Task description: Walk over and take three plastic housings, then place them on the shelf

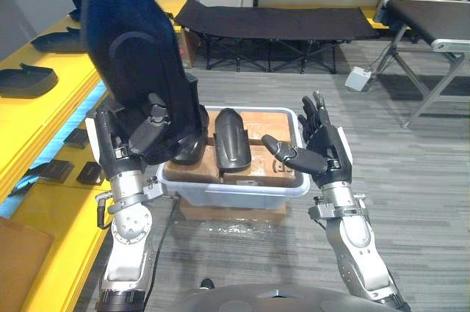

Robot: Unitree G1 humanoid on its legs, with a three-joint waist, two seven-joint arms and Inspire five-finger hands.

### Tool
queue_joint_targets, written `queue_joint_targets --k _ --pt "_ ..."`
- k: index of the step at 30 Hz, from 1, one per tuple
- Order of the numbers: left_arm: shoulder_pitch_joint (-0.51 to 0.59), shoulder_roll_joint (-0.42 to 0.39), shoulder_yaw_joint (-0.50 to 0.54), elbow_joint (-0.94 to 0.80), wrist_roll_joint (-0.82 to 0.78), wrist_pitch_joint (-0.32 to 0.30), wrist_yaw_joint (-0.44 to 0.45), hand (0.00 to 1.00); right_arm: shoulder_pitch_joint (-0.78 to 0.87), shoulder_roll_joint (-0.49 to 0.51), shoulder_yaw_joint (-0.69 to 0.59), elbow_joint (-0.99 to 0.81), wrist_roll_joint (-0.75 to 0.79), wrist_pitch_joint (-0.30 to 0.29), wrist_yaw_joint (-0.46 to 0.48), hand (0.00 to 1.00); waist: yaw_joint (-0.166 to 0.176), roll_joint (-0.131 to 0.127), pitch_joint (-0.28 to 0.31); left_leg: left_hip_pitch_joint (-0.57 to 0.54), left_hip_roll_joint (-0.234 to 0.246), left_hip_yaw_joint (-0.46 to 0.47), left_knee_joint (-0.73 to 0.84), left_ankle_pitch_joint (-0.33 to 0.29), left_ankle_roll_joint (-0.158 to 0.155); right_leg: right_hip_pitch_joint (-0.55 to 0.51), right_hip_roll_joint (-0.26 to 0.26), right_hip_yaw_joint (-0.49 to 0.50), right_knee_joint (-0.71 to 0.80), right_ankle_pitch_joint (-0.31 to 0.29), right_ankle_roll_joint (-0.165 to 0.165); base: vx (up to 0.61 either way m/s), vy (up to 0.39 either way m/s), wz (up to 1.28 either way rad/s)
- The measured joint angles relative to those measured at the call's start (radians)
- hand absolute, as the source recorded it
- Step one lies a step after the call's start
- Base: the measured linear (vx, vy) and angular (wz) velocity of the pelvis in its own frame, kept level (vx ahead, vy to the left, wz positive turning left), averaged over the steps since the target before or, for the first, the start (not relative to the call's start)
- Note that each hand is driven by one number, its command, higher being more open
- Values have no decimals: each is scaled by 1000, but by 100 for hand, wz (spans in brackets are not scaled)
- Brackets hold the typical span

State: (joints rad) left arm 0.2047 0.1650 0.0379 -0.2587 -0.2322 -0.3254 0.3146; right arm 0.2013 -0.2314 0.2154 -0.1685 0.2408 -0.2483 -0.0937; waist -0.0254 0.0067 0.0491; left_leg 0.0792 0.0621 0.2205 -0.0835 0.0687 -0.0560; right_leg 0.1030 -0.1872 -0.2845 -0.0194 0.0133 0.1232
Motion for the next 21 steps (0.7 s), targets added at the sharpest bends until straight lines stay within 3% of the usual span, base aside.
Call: queue_joint_targets --k 3,10,15,21 --pt "32 -19 -1 20 -89 -2 -100 0 0 0 4 94 -9 61 13 100 -2 0 0 1 0 3 0 -1 0 3 0 4 1 0 0 9 -1 -3" --pt "105 -59 45 18 -73 -2 -120 0 -23 -13 19 206 -10 110 20 100 31 13 4 -2 -2 -47 0 0 1 25 0 -49 0 -5 -4 -22 -12 19" --pt "156 -101 156 -14 -71 -1 -43 0 -72 -16 38 221 -28 117 21 100 88 13 5 -26 -9 -140 0 8 -7 61 0 -149 -1 -23 -4 -22 -34 56" --pt "290 -191 323 -103 -79 -3 6 0 -143 45 31 337 14 133 -35 100 196 -14 16 -58 -33 -251 2 27 4 98 -5 -262 -1 -35 5 18 -23 57"
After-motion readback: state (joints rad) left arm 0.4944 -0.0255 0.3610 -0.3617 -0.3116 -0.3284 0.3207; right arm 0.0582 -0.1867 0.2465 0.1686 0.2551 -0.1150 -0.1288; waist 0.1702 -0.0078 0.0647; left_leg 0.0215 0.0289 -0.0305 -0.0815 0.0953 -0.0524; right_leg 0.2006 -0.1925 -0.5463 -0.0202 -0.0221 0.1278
